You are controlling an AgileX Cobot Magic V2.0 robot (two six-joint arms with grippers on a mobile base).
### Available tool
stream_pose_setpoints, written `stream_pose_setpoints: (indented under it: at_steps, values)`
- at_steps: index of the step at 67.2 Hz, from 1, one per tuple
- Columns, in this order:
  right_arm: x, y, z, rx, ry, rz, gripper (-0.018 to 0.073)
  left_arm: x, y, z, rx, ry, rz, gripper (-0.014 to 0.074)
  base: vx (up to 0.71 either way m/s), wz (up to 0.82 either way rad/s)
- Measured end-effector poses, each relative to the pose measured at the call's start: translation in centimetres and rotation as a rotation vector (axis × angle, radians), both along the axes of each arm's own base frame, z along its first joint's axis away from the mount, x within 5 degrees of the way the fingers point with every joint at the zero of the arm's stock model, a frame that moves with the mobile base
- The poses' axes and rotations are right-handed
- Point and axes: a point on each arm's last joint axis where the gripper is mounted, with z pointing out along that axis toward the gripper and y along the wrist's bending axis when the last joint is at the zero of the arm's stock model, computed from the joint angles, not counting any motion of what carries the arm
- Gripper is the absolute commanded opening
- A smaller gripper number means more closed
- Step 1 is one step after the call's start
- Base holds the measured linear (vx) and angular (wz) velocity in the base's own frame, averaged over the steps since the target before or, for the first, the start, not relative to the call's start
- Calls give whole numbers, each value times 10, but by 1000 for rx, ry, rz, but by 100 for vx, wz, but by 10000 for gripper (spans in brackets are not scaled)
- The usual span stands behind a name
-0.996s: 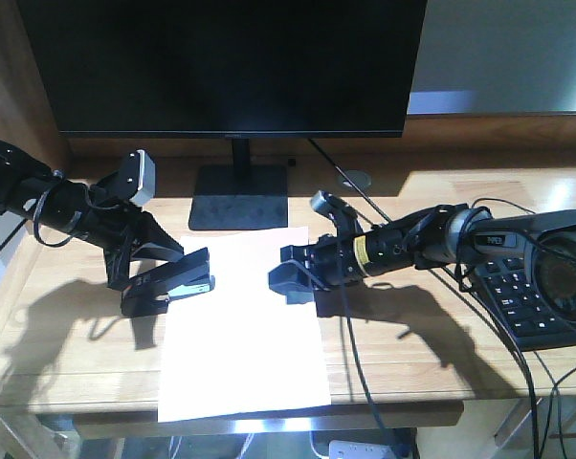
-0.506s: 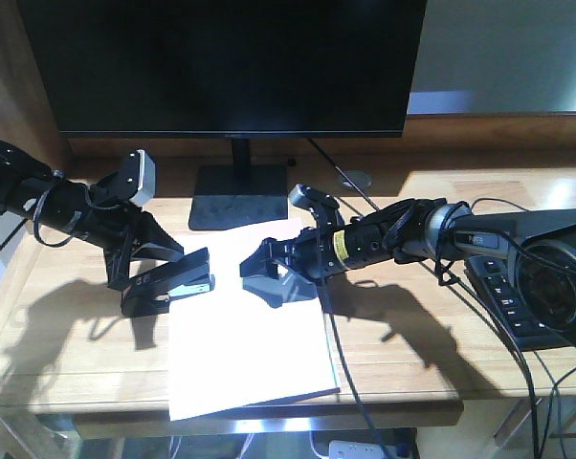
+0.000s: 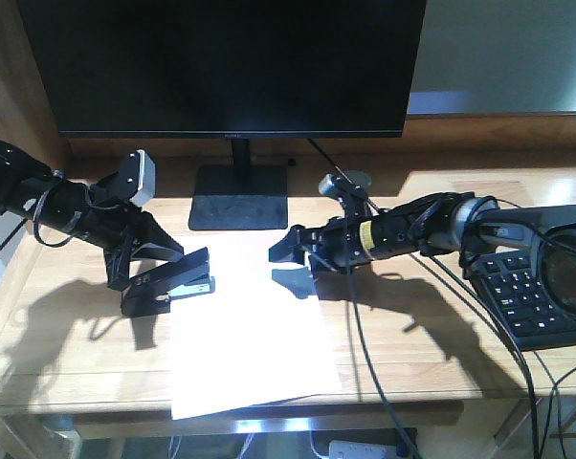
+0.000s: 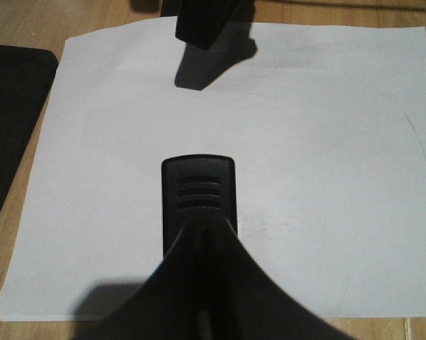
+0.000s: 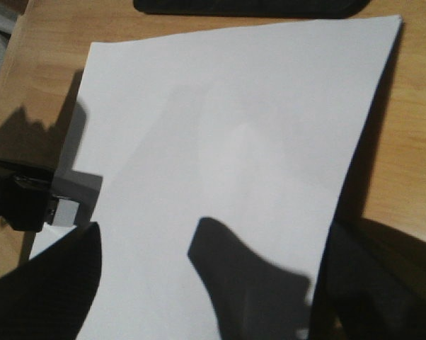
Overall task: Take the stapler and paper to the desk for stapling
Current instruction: 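Open the right gripper and withdraw the right arm from the paper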
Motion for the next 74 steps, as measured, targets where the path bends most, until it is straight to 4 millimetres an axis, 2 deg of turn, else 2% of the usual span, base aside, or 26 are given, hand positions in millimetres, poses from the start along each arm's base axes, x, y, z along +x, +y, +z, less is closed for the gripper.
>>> stream_pose_setpoints:
  at_steps: [23,33,40,50,59,74]
  values:
    - [11,-34,10,3,-34,-50,594,0,0,0,0,0,0,-6,0,0]
    - [15,-51,26,12,-78,-59,594,0,0,0,0,0,0,-6,0,0]
    - [16,-62,49,15,-143,-54,594,0,0,0,0,0,0,-6,0,0]
    - [14,-72,96,9,-269,-55,594,0,0,0,0,0,0,-6,0,0]
    - [6,-72,141,5,-382,-48,594,0,0,0,0,0,0,-6,0,0]
    - [-30,-83,206,-51,-566,-75,594,0,0,0,0,0,0,-6,0,0]
